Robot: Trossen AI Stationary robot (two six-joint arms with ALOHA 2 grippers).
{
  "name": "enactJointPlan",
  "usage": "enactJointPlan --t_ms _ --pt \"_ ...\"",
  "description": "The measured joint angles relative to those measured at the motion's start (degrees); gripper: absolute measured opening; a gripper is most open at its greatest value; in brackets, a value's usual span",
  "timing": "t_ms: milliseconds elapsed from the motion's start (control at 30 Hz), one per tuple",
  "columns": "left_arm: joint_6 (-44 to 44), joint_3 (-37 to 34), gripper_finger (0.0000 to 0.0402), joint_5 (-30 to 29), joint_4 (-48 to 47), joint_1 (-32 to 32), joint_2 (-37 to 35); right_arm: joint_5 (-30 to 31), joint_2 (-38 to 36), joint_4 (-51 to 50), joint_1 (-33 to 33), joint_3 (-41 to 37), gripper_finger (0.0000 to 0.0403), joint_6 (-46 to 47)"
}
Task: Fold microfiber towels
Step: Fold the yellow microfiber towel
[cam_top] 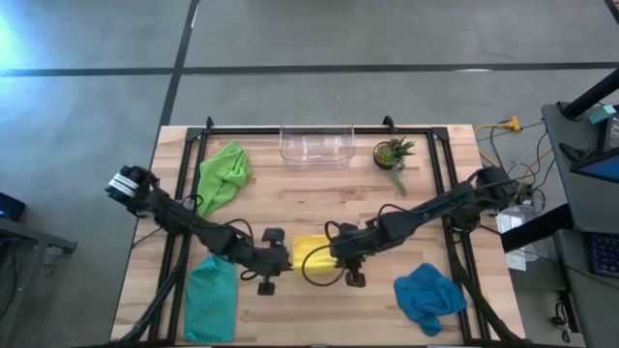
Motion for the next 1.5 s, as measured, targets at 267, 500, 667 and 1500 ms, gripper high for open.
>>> enactJointPlan --t_ms 267,500,667,1500 --pt "-2.14 -0.11 0.0002 -4.11 0.12 1.39 1.46 0.12 0.89 -1.74 -2.22 -0.02 0.0022 0.02" --pt "-2.21 -0.64 0.0002 -6.42 0.17 2.53 1.46 1.27 0.89 -2.52 -3.49 -0.02 0.0022 0.04" --pt "-2.23 -0.86 0.0001 -7.19 0.20 3.26 1.46 1.56 0.89 -2.64 -4.21 -0.02 0.0022 0.45" --pt "-2.23 -1.72 0.0001 -11.87 -1.27 7.11 3.92 8.89 0.89 -4.04 -8.31 -0.53 0.0022 2.47"
